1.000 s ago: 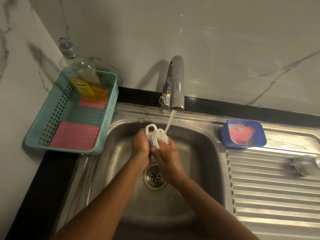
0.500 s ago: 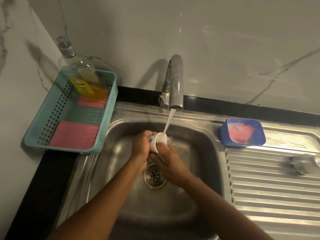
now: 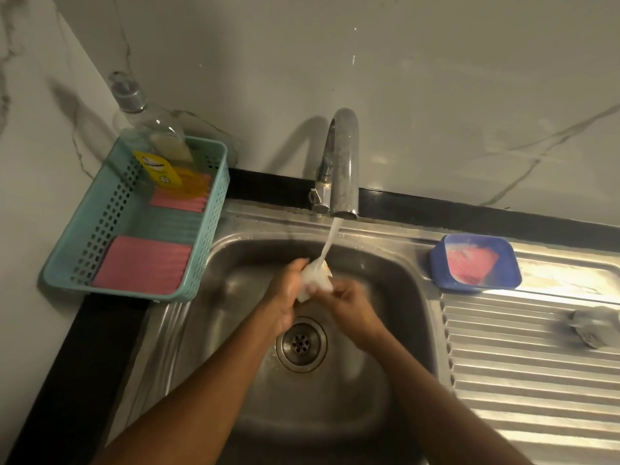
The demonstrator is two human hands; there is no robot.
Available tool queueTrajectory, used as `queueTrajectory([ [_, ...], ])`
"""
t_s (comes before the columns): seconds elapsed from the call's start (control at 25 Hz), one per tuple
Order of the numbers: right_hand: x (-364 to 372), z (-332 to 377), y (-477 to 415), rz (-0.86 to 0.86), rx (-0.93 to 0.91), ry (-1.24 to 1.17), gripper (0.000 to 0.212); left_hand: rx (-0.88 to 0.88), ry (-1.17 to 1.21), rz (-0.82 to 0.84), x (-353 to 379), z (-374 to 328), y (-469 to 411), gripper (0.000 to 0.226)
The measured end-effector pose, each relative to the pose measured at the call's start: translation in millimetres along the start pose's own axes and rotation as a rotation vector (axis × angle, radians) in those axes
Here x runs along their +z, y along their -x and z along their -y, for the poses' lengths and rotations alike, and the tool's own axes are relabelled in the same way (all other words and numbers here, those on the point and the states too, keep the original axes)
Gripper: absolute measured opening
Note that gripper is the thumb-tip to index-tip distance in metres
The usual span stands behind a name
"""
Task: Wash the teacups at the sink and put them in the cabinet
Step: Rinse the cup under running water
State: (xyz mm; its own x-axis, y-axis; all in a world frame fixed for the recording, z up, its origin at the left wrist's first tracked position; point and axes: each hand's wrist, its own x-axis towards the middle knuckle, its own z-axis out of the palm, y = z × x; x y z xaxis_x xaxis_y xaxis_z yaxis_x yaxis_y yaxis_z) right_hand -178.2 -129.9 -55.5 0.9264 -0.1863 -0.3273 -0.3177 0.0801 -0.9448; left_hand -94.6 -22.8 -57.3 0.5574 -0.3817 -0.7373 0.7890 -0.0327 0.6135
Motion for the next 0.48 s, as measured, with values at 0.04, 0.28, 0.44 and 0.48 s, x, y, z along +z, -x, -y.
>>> queueTrajectory([
  [0.04, 9.8, -2.8, 0.1, -0.108, 0.115, -0.329, 0.032, 0.115, -0.101, -0.025, 6.2, 5.3, 0.8, 0.028],
  [0.28, 38.9, -8.7, -22.6, -0.238, 0.441, -0.965, 0.058, 0.675, -0.581, -0.232, 10.1, 29.8, -11.8, 0.031],
  [0.44, 38.9, -0.7, -28.3, -0.123, 0.593, -0.717, 0.052, 0.427, -0.226, -0.341, 5.5, 12.6, -8.5, 0.028],
  [0.48, 36.5, 0.6, -27.1, -0.113, 0.574, -0.656, 0.05, 0.257, -0.096, -0.339, 3.5, 8.7, -5.1, 0.031],
])
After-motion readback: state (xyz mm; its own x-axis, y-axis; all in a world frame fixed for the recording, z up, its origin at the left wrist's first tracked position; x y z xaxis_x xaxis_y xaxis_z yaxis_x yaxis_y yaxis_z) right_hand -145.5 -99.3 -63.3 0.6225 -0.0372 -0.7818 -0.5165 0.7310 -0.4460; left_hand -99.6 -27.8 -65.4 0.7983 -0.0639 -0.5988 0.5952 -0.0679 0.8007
